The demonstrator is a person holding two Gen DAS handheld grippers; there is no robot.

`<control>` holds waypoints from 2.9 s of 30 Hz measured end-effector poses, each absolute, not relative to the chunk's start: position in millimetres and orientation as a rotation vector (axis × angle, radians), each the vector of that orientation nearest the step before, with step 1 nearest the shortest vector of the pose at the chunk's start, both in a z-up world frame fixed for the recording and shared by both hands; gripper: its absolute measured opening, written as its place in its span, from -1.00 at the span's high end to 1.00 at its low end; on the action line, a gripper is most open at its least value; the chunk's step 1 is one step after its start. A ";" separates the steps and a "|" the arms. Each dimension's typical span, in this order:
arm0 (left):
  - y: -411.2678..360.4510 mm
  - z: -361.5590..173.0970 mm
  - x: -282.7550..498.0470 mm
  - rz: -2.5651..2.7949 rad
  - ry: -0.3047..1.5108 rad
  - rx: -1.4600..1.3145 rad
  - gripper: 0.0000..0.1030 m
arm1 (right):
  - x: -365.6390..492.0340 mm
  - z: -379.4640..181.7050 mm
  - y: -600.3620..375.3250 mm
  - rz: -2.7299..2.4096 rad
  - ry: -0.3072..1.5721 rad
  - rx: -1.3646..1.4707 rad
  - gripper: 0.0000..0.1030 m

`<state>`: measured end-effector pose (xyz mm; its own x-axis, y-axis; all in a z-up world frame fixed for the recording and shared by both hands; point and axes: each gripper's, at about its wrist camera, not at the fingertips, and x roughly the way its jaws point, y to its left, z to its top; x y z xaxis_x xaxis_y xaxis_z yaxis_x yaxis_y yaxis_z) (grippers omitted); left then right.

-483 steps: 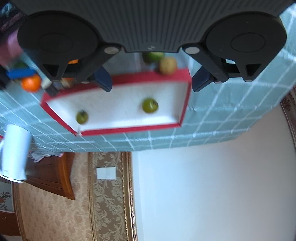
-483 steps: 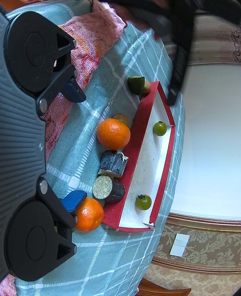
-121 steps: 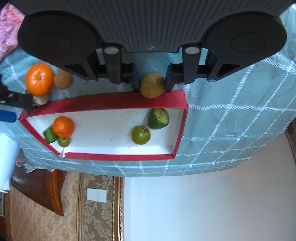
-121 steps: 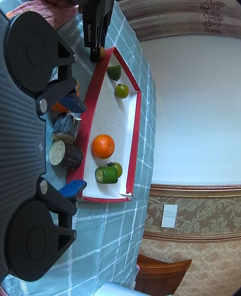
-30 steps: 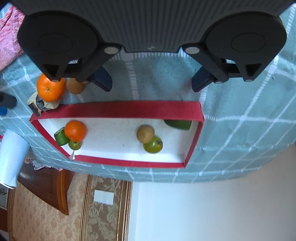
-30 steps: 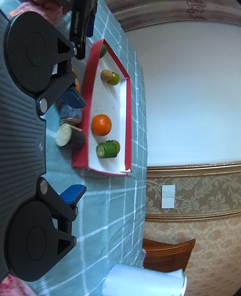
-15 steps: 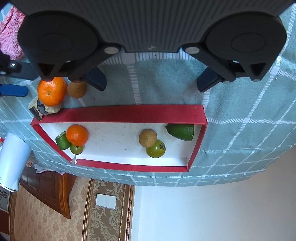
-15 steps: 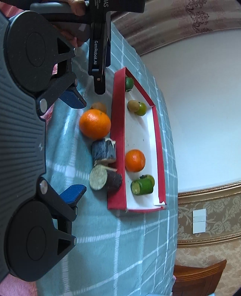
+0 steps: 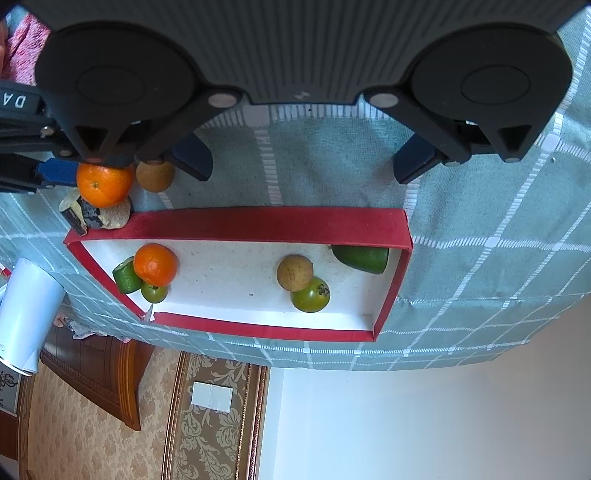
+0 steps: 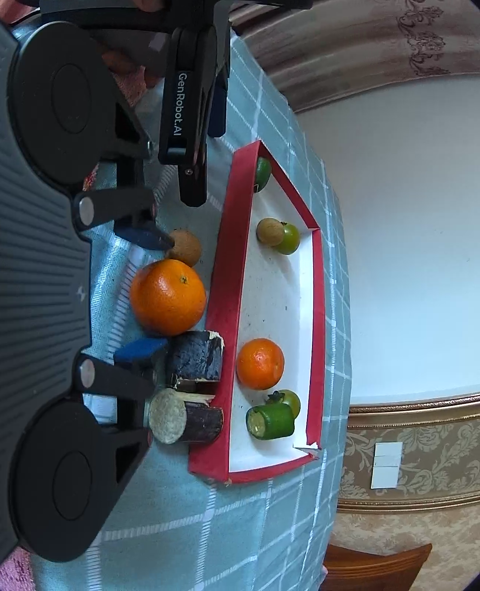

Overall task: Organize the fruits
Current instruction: 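Grasp the second mandarin on the table with the right gripper, then carry the mandarin into the tray and open the right gripper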

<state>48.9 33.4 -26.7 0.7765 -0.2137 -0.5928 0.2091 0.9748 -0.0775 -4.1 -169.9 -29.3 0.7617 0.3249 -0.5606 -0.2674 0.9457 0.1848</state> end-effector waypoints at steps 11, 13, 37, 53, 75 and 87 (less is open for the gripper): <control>34.2 -26.8 48.9 -0.229 0.642 -0.010 -1.00 | -28.8 -3.4 -176.9 0.323 0.495 0.077 0.19; 34.2 -26.7 48.9 -0.230 0.642 -0.011 -1.00 | -25.5 3.4 -178.1 0.311 0.471 0.064 0.19; 34.9 -26.4 49.0 -0.233 0.640 -0.019 -1.00 | 97.5 4.5 -129.4 0.243 0.540 -0.064 0.19; 34.7 -26.4 48.6 -0.235 0.640 -0.023 -1.00 | 136.5 -8.1 -112.2 0.191 0.633 -0.074 0.19; 34.9 -25.5 48.5 -0.235 0.640 -0.023 -1.00 | 147.4 -14.5 -108.8 0.112 0.687 -0.071 0.19; 35.4 -25.8 48.7 -0.235 0.640 -0.023 -1.00 | 147.2 -13.7 -110.7 0.127 0.700 -0.073 0.18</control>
<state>48.7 35.4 -25.8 0.7762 -0.2240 -0.5893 0.2098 0.9733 -0.0935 147.2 -110.7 -13.7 0.7577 0.0920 -0.6461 -0.1409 0.9897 -0.0244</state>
